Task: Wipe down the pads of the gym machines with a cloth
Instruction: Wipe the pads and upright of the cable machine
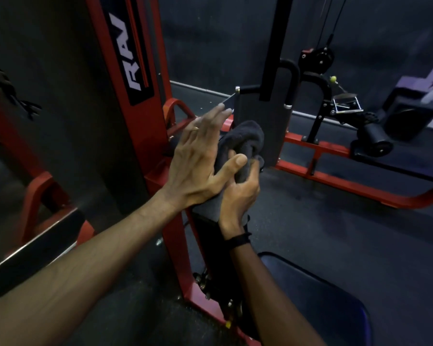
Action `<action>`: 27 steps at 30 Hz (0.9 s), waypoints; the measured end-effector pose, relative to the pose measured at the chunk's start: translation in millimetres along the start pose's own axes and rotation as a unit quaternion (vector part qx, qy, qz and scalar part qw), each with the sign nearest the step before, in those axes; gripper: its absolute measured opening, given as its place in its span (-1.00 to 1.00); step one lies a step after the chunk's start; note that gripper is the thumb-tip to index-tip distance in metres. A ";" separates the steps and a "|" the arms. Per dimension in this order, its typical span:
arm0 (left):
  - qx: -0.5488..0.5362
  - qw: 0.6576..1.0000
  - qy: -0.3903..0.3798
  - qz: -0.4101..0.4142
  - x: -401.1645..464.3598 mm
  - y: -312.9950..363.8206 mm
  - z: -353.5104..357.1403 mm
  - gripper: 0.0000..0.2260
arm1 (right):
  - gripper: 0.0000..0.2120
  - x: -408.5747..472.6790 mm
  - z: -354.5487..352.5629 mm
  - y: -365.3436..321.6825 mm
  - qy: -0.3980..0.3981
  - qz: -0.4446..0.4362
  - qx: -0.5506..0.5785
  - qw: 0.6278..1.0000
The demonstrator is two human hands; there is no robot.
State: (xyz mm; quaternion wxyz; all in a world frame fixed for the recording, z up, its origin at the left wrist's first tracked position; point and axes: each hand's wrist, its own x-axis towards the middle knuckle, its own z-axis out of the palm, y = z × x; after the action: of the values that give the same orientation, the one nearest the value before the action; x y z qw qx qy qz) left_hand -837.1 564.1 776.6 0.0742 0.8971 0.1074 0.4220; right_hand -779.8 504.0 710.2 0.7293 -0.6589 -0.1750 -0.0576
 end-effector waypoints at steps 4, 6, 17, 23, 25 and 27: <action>-0.062 0.998 0.011 -0.030 0.3 -2.5 -2.2 -0.22 | -0.39 -3.0 -1.7 -7.6 -0.002 -0.010 -0.011 1.000; -0.095 0.994 0.028 -0.051 -0.1 -3.2 -2.0 -0.27 | -0.16 -4.3 -3.4 -10.5 -0.009 0.006 -0.018 1.000; 0.148 0.975 0.083 -0.143 -63.4 50.7 -18.7 -0.43 | -0.49 15.6 -20.8 -13.2 -0.117 -0.029 -0.016 0.993; 0.231 0.929 0.057 -0.284 -71.8 83.1 -4.7 -0.61 | -0.48 42.6 -42.3 -8.4 -0.254 -0.038 0.002 0.966; 0.218 0.913 0.053 -0.341 -71.6 92.7 -2.0 -0.69 | -0.50 48.1 -50.3 -9.0 -0.295 -0.040 0.013 0.955; 0.184 0.908 0.059 -0.373 -68.0 108.4 -4.2 -0.74 | -0.57 53.5 -62.2 -13.3 -0.335 -0.032 0.019 0.941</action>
State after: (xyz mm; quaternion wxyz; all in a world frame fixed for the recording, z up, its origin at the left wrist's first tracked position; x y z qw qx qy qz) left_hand -868.4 442.2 753.1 0.0532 0.7630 0.5139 0.3884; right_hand -723.0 449.1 736.1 0.6383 -0.6203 -0.4318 0.1463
